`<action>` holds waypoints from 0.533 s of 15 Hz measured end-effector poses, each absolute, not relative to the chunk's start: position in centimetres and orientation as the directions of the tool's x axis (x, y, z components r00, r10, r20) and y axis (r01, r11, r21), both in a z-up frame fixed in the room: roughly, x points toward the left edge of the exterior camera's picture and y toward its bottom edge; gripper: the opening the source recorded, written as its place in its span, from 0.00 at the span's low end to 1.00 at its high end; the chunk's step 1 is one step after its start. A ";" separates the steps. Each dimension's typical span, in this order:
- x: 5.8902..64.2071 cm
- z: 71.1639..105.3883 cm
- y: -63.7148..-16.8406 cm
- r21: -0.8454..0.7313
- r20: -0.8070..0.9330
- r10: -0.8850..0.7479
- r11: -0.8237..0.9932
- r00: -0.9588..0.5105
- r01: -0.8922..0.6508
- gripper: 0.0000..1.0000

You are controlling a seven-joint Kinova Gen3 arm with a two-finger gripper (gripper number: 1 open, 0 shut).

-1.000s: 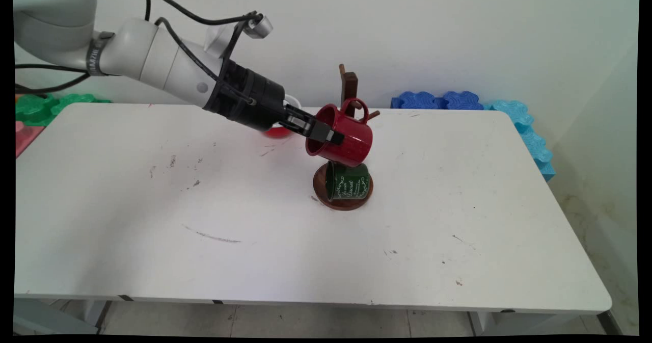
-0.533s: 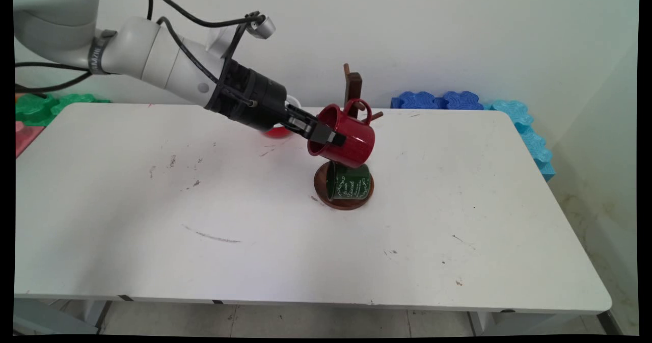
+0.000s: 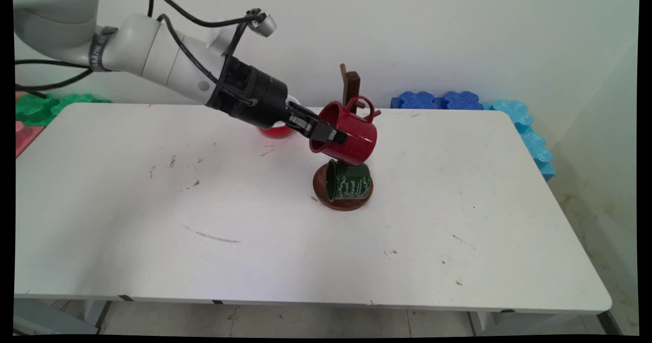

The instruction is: Place the picked object on the table

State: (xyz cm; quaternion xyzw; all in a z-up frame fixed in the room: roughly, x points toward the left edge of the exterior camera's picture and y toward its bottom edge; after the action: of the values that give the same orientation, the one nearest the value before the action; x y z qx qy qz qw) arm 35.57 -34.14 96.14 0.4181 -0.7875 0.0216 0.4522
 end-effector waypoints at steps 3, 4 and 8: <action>35.6 96.3 -34.2 0.333 0.736 -0.630 0.655 -0.246 -0.678 0.00; 35.7 96.3 -34.2 0.330 0.738 -0.628 0.656 -0.248 -0.678 0.00; 35.8 96.5 -34.0 0.323 0.741 -0.621 0.662 -0.254 -0.676 0.00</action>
State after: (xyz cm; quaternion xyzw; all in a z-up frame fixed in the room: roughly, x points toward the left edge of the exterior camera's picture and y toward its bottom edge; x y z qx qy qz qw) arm 35.76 -34.02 96.47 0.4099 -0.7913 0.0303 0.4526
